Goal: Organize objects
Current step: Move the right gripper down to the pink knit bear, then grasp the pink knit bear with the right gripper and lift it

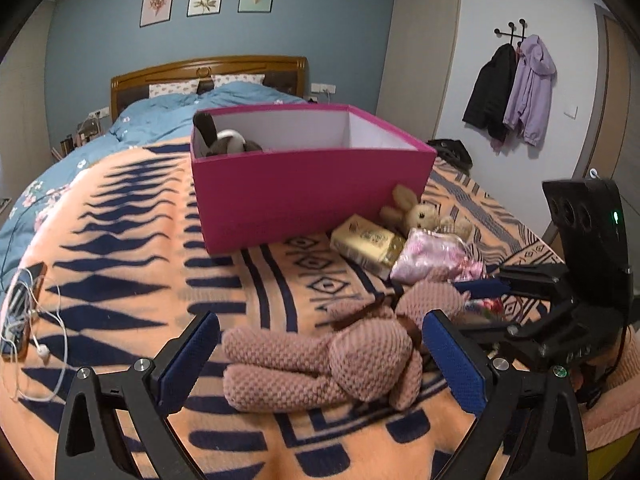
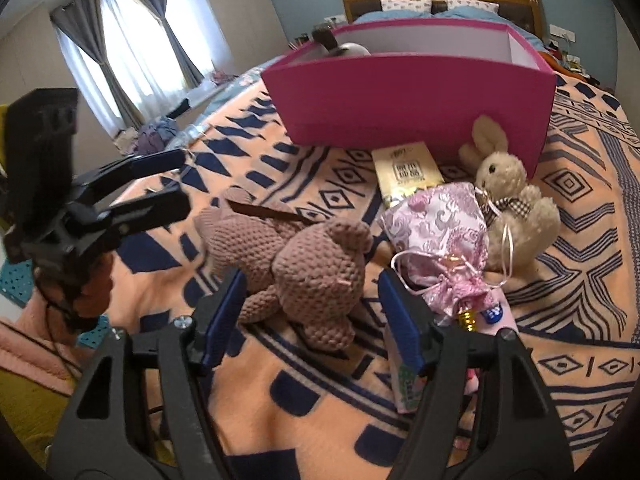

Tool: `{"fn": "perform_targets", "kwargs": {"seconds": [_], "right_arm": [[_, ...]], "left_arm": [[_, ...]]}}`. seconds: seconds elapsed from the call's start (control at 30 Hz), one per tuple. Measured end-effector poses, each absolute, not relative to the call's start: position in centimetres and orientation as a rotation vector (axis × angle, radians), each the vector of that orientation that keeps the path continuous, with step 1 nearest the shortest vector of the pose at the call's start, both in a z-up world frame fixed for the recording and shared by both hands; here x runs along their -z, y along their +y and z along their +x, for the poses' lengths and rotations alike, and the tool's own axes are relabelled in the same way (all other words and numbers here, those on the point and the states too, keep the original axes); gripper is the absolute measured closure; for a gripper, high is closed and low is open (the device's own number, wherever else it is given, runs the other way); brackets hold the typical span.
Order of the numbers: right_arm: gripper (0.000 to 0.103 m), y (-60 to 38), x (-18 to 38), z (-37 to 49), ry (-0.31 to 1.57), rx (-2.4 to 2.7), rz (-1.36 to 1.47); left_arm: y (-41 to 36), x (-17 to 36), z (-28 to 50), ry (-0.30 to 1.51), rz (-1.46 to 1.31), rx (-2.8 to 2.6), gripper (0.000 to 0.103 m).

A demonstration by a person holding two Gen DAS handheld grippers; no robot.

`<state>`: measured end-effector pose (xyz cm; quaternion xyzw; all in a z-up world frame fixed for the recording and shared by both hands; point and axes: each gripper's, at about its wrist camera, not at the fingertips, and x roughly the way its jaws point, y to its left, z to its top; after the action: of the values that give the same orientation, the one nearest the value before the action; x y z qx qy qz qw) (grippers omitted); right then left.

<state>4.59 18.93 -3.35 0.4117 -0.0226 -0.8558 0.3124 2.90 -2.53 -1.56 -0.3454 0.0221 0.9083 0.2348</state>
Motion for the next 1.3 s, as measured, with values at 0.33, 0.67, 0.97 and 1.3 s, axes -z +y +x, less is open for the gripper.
{"fn": "perform_targets", "kwargs": {"seconds": [0.33, 0.67, 0.97, 1.3], "right_arm": [[0.050, 18.3, 4.2, 3.7, -0.075, 2.277, 1.123], [0.052, 19.0, 2.1, 4.4, -0.109, 2.298, 1.058], [0.052, 18.9, -0.9, 5.1, -0.096, 2.317, 0.964], [0.052, 19.3, -6.0, 1.7, -0.121, 2.341, 0.824]], "left_arm": [[-1.5, 3.9, 2.9, 0.072, -1.055, -2.388, 0.018], [-1.4, 3.2, 3.5, -0.030, -1.055, -2.265, 0.045], [-1.4, 0.3, 3.3, -0.049, -0.975, -2.268, 0.046], [-0.9, -6.0, -1.5, 0.021, -0.873, -2.361, 0.046]]}}
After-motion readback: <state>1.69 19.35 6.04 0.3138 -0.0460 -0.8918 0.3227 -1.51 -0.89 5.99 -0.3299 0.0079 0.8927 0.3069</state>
